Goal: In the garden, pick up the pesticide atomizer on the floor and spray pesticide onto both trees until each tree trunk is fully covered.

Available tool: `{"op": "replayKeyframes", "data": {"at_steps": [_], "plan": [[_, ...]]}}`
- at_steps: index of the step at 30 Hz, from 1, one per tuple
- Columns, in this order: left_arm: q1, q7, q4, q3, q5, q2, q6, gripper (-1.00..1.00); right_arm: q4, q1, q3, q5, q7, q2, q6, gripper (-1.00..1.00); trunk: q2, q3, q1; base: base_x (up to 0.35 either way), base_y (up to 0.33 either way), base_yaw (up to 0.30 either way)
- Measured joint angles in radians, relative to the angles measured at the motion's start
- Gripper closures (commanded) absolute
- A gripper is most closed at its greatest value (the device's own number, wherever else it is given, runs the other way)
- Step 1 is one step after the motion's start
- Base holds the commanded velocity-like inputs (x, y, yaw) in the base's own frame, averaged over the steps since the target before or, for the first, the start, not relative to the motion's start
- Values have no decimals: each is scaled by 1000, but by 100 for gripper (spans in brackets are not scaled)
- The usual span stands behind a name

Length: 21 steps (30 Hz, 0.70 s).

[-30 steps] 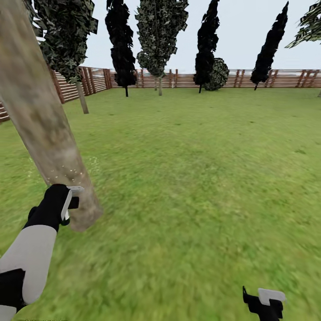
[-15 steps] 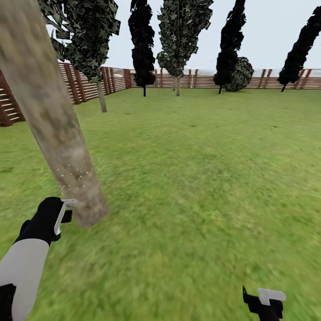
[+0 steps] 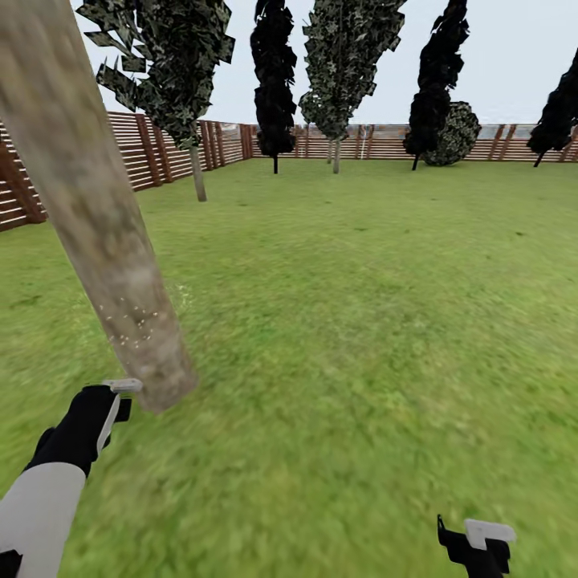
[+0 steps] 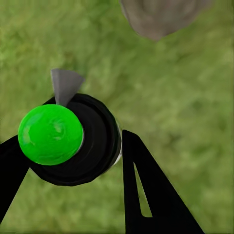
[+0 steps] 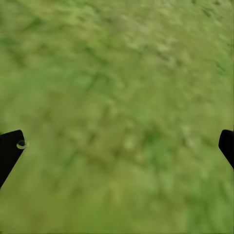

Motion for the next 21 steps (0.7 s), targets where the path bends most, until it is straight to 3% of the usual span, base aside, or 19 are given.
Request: {"op": "replayKeyframes", "data": {"at_steps": [8, 13, 18, 21], "plan": [[14, 1, 10, 73, 1, -1, -1, 100, 0, 0, 1, 0, 1, 1, 0, -100, 0, 0, 0, 279, -153, 47], [14, -1, 9, 75, 9, -9, -3, 100, 1, 0, 1, 0, 1, 1, 1, -100, 0, 0, 0, 211, -217, 265], [14, -1, 8, 71, 10, -43, -4, 100, 1, 0, 2, 0, 1, 2, 2, -100, 0, 0, 0, 205, -226, 257], [15, 0, -1, 71, -6, -50, -7, 100, 1, 0, 2, 0, 1, 2, 2, -100, 0, 0, 0, 221, -213, 253]]}}
